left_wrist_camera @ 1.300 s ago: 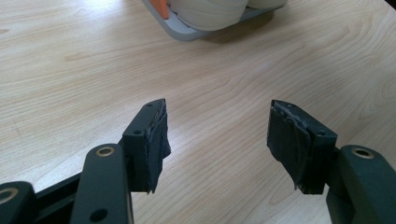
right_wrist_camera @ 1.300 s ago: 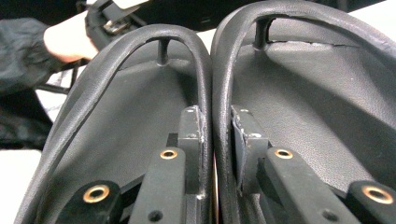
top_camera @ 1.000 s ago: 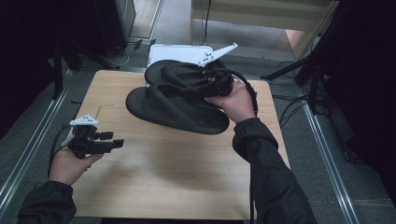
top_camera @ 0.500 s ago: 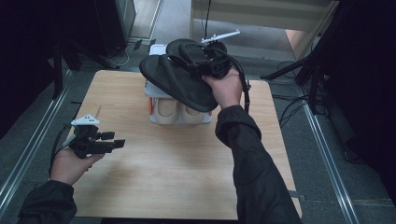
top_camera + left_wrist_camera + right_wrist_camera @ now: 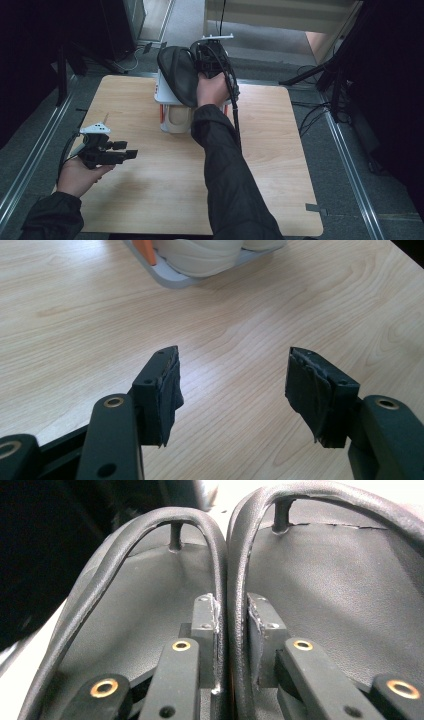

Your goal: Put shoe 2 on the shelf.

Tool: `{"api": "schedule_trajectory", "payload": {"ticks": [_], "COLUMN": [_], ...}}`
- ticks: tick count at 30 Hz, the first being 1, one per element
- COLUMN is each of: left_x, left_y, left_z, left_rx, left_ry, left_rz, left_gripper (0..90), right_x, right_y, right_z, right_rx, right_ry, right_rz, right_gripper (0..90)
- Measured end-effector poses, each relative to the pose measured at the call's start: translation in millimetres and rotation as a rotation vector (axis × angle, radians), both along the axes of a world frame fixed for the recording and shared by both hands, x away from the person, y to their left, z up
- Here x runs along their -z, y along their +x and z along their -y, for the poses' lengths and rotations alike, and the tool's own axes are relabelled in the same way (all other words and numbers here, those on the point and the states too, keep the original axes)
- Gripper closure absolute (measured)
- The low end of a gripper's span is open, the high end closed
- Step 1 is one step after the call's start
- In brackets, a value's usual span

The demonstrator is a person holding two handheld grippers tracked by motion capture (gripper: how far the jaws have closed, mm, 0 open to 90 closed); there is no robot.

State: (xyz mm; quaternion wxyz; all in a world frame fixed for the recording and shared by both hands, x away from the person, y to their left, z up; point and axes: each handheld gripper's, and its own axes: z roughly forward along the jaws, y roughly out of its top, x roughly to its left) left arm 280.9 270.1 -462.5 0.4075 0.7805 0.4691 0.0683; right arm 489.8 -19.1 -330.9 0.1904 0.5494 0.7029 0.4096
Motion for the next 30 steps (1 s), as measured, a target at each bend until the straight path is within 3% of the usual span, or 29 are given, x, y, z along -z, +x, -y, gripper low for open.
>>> {"api": "schedule_trajectory", "payload": {"ticks": [5, 11, 20, 23, 30], "left_x": [-0.1, 0.1, 0.5, 0.5, 0.4], "left_y": [0.5, 1.3, 2.0, 2.0, 2.2], "left_z": [2.7, 3.1, 3.0, 3.2, 3.8], "left_rx": [0.012, 0.019, 0.020, 0.019, 0.025], "left_ry": [-0.006, -0.011, -0.013, -0.012, -0.008], "left_rz": [0.003, 0.003, 0.006, 0.006, 0.002], "left_gripper": [39.5, 39.5, 39.6, 39.6, 39.6], "right_x": [6.4, 16.1, 21.9, 23.7, 25.6], "right_y": [7.7, 14.3, 17.4, 18.1, 17.2], "right_z": [-15.0, -25.9, -29.6, -28.0, -27.1], "right_rx": [0.092, 0.156, 0.203, 0.219, 0.235], "right_ry": [0.026, 0.026, 0.036, 0.074, 0.105], "right_rz": [-0.006, -0.005, 0.021, 0.009, 0.009], "right_gripper": [77.3, 77.1, 77.0, 76.9, 76.9]}}
